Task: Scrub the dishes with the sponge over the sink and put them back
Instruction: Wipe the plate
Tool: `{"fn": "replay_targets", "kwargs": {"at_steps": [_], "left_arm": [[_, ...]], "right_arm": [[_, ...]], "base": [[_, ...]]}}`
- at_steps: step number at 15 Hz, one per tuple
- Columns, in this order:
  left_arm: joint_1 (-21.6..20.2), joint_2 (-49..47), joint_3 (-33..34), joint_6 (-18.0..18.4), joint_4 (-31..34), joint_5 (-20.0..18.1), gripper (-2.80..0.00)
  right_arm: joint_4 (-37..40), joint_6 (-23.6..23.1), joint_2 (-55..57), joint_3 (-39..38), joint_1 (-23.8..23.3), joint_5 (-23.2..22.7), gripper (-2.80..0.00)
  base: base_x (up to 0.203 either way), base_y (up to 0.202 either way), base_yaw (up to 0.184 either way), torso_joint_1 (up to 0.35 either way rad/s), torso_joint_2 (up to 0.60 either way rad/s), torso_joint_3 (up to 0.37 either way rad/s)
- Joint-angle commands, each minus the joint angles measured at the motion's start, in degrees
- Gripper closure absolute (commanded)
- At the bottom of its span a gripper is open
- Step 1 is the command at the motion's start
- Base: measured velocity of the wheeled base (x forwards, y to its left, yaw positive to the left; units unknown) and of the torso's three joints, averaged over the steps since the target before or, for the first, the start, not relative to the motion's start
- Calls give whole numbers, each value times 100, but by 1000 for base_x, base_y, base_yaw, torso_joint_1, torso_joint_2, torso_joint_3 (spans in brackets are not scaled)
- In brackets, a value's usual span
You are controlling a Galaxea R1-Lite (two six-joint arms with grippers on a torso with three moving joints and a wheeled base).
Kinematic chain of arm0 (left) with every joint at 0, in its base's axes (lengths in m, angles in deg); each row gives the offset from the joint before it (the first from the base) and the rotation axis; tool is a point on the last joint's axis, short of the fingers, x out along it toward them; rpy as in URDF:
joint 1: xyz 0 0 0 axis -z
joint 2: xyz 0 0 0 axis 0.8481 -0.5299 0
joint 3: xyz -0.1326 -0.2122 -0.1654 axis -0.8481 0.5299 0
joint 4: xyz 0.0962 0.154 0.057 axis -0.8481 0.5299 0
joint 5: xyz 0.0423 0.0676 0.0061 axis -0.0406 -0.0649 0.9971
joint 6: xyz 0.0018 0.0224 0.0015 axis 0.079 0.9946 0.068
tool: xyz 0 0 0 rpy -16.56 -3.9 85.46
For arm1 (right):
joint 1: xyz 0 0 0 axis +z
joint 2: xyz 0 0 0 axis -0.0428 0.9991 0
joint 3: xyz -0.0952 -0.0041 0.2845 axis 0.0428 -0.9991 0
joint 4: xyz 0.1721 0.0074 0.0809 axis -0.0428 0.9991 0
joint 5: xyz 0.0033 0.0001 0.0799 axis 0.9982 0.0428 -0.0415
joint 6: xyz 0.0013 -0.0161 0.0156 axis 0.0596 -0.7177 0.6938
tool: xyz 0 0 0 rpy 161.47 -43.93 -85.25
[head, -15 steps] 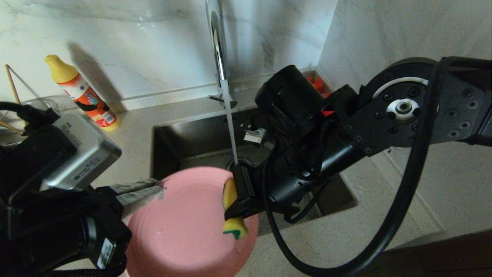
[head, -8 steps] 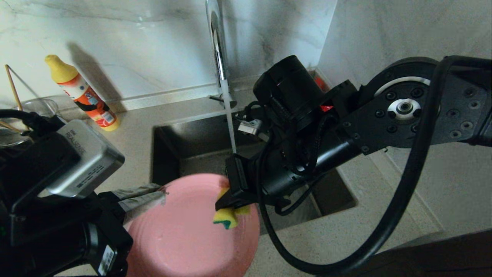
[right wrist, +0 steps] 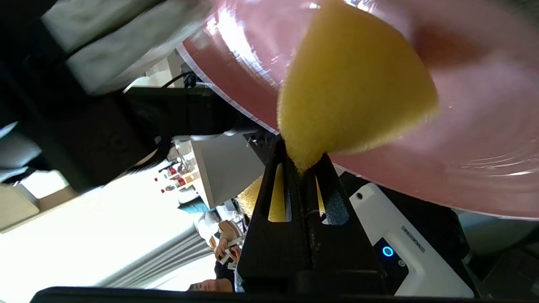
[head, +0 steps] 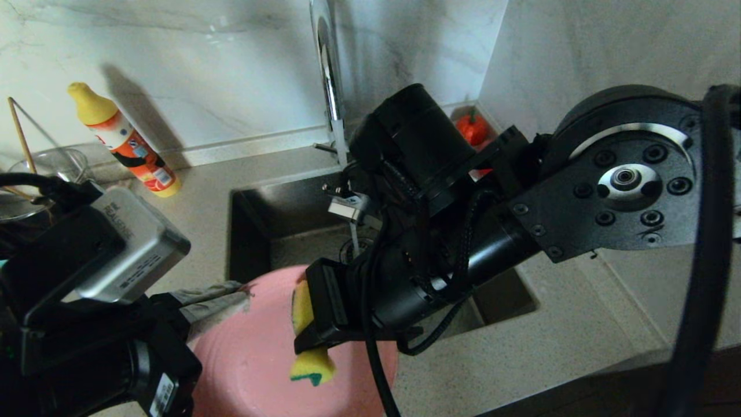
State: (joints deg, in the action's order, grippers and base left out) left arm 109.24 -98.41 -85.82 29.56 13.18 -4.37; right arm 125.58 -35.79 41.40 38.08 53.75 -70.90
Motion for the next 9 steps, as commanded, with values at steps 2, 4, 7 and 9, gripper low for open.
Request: {"fn": "replay_targets", "kwargs": {"at_steps": [2, 4, 7, 9], "left_arm": [[0, -19, -8, -17, 5, 19, 0], [0, -28, 0, -57, -3, 10, 0], [-8, -19, 3, -175, -4, -8, 0], [-17, -10, 9, -226, -98, -8, 0]], "right_arm": [[59, 56, -144, -8, 148, -32, 0], [160, 89, -212, -18, 295, -58, 0], [317, 198, -164, -63, 584, -84, 0], [339, 288, -38, -70, 707, -87, 0]], "base": [[0, 0, 0, 0, 0, 0], [0, 0, 0, 0, 0, 0], [0, 0, 0, 0, 0, 0], [0, 0, 0, 0, 0, 0]]}}
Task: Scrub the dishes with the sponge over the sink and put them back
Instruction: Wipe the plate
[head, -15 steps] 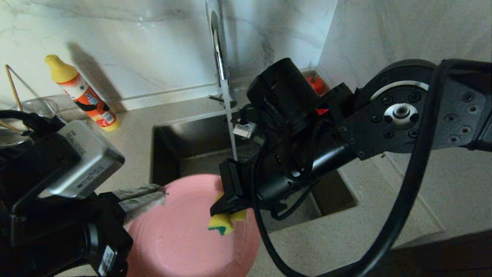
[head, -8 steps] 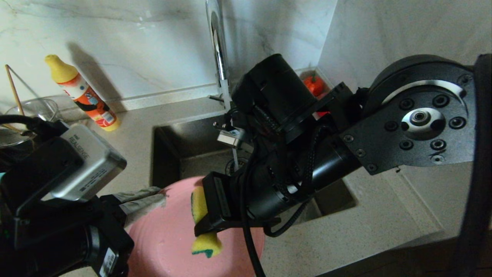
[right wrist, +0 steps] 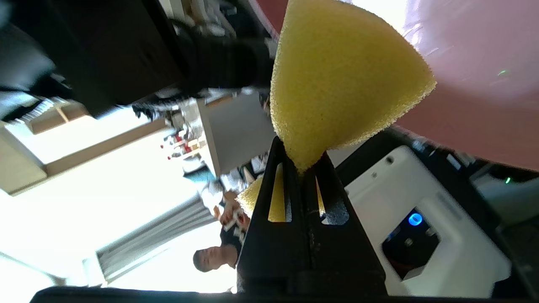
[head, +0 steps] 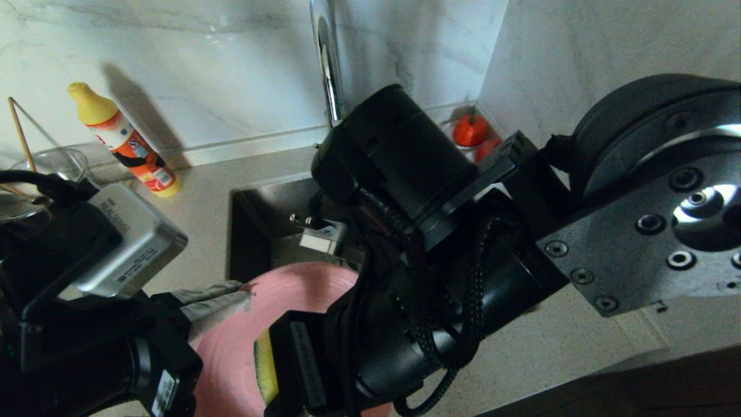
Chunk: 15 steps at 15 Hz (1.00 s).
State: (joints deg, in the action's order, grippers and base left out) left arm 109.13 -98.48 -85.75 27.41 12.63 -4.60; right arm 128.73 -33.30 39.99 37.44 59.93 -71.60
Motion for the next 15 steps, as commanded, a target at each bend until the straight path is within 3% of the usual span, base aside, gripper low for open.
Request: {"fn": "replay_targets", "kwargs": {"at_steps": [1, 4, 10, 15], "left_arm": [[-15, 9, 2, -22, -62, 16, 0], [-71, 24, -45, -108, -83, 24, 0], [-199, -34, -284, -367, -221, 16, 0], [-200, -29, -306, -383, -220, 7, 0]], "right_arm": [[24, 45, 152, -7, 98, -44, 0], [117, 163, 164, -25, 149, -286, 0], [139, 238, 362, -112, 152, -277, 0], [156, 238, 463, -109, -115, -246, 0]], "base": [[0, 0, 0, 0, 0, 0], [0, 0, 0, 0, 0, 0], [0, 0, 0, 0, 0, 0], [0, 0, 0, 0, 0, 0]]}}
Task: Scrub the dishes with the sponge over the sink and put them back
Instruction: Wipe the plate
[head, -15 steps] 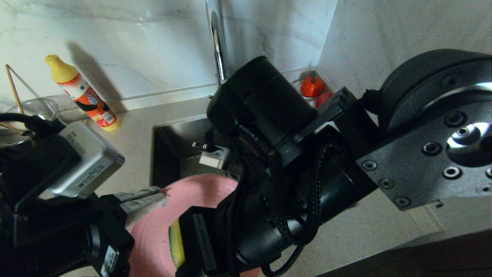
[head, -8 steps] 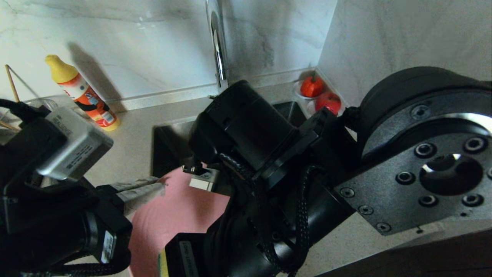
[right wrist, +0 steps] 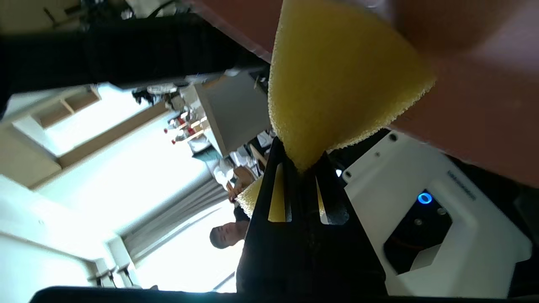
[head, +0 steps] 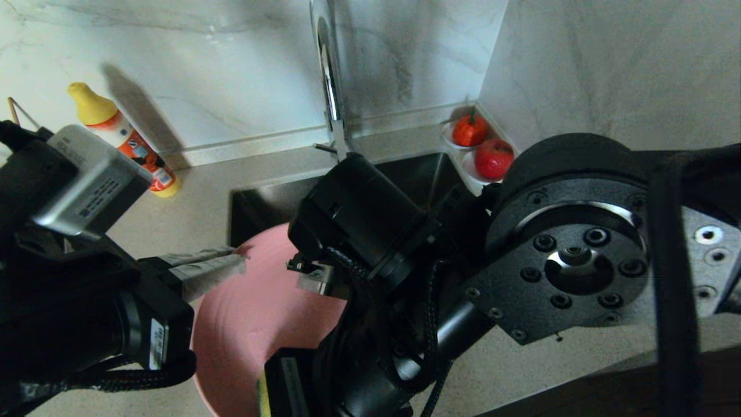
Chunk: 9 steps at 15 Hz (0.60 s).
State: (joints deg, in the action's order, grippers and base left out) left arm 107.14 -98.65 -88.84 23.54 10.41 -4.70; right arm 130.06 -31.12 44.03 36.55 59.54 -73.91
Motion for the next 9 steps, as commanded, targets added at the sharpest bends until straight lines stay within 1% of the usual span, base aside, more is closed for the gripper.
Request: {"fn": "replay_targets", "kwargs": {"at_steps": [1, 9], "left_arm": [[-1, -12, 3, 4, 1, 16, 0], [-1, 6, 11, 13, 1, -1, 0]], "right_arm": [[24, 20, 32, -25, -128, -14, 0], [177, -20, -258, -24, -606, -5, 0]], "base": [[0, 0, 0, 0, 0, 0], [0, 0, 0, 0, 0, 0]]}}
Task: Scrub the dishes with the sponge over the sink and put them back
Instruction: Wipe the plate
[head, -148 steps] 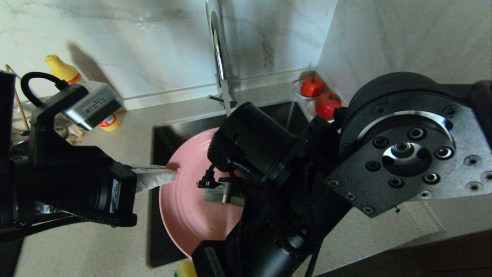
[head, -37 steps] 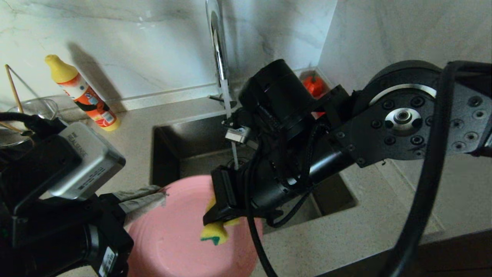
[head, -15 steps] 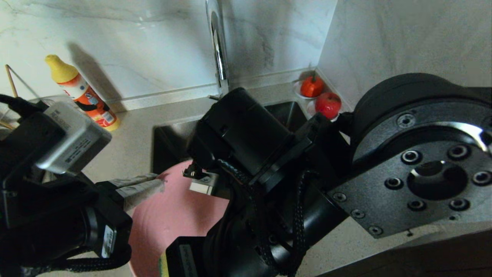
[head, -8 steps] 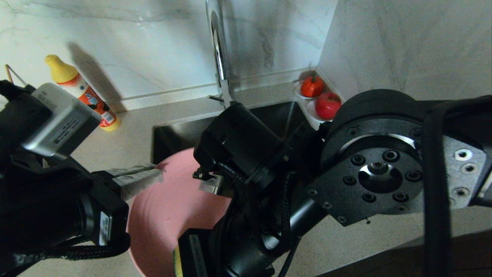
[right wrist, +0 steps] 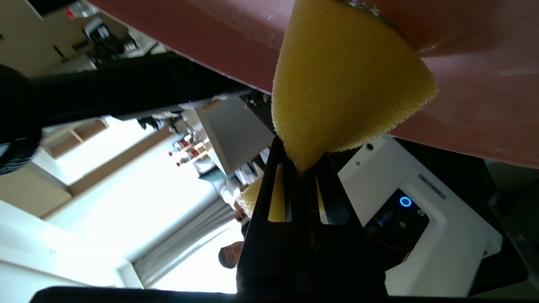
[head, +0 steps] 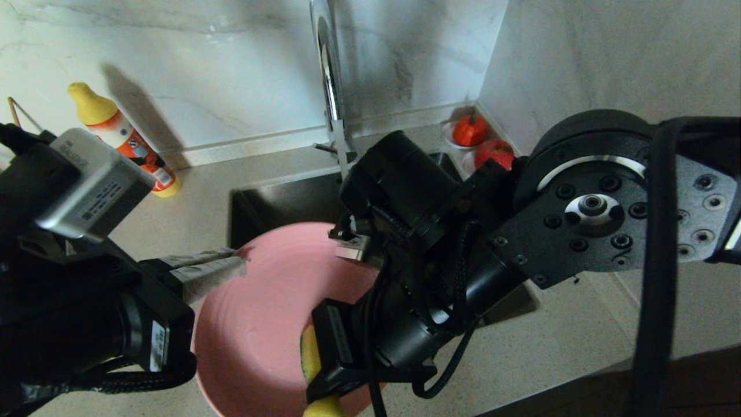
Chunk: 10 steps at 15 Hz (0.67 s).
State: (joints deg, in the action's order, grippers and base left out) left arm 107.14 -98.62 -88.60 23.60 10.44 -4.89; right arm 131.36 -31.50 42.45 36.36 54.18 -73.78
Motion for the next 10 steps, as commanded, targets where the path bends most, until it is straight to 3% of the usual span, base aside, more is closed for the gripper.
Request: {"fn": "replay_targets", "kwargs": {"at_steps": [1, 10], "left_arm": [[-1, 3, 0, 7, -1, 18, 0], [-1, 29, 77, 7, 8, 18, 0]], "right_arm": [[95, 14, -127, -4, -94, -11, 0], [131, -12, -440, -169, -417, -10, 0]], "base": [[0, 0, 0, 0, 0, 0], [0, 0, 0, 0, 0, 0]]}}
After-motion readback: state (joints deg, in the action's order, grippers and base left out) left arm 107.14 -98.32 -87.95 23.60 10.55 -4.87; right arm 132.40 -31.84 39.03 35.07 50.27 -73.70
